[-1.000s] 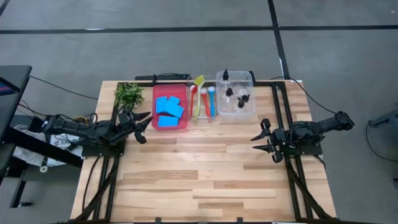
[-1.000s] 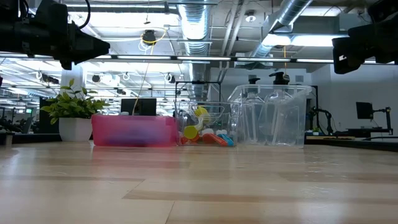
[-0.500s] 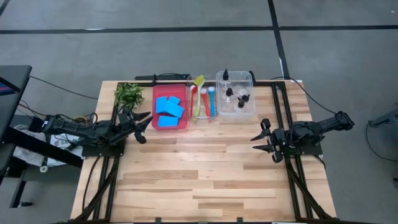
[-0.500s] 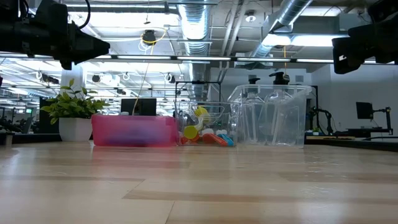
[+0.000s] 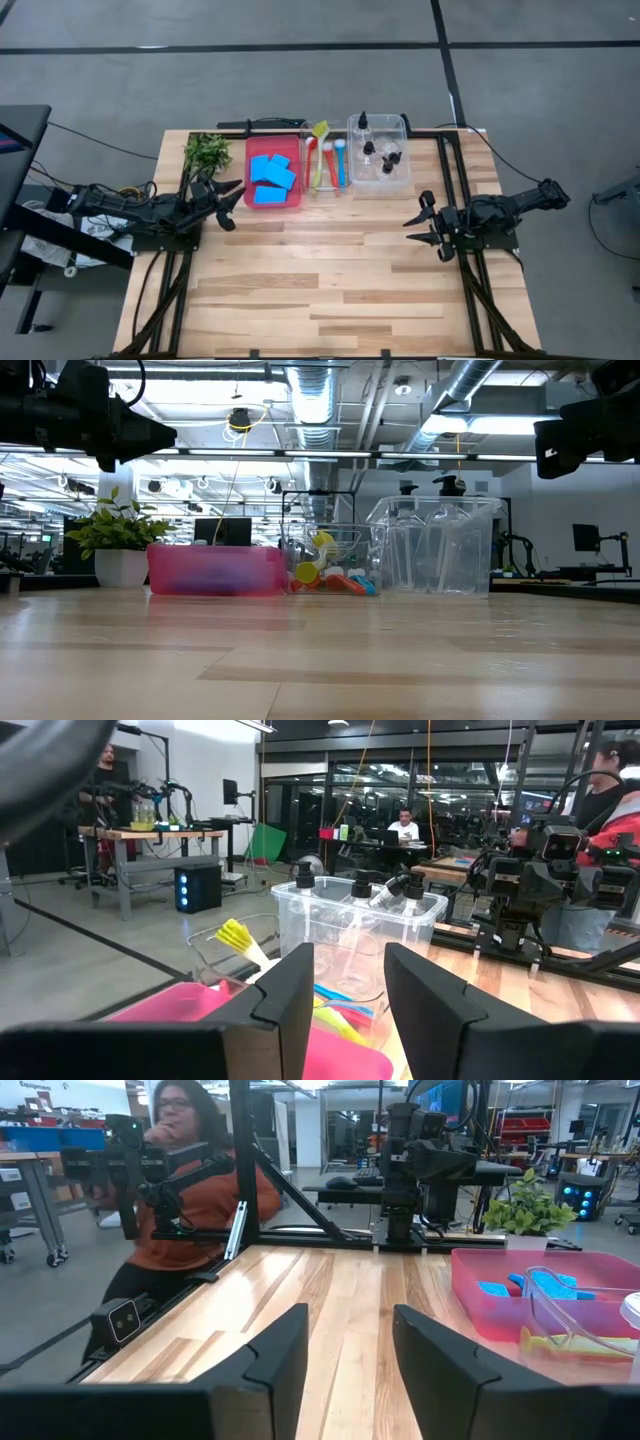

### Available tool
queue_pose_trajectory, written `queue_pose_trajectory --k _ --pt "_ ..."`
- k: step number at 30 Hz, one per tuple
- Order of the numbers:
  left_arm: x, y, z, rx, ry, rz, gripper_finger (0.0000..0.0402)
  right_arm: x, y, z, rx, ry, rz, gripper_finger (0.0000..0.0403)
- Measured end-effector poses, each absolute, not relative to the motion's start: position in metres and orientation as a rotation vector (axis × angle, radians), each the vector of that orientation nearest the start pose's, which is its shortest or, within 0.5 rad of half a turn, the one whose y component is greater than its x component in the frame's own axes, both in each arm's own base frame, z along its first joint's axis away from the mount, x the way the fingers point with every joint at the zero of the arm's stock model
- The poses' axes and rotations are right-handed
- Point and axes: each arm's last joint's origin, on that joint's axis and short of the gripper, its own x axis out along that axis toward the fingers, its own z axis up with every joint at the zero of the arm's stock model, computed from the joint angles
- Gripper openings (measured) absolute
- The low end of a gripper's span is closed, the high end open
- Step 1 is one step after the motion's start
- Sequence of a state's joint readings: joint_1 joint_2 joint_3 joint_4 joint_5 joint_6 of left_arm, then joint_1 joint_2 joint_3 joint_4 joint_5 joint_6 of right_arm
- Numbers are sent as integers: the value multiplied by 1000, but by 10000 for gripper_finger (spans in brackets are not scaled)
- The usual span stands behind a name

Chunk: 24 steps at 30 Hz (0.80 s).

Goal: Pick & Place Kitchen Sink Supplies
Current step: Return to Home Position

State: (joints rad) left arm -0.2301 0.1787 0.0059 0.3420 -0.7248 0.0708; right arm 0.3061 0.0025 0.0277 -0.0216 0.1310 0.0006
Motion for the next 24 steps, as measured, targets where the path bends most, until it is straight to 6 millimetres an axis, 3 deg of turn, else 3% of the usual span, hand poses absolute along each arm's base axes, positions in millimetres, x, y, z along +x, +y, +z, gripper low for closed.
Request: queue_pose_trajectory --k 24 --pt "102 -4 182 -10 -134 498 126 93 25 171 1 -3 175 137"
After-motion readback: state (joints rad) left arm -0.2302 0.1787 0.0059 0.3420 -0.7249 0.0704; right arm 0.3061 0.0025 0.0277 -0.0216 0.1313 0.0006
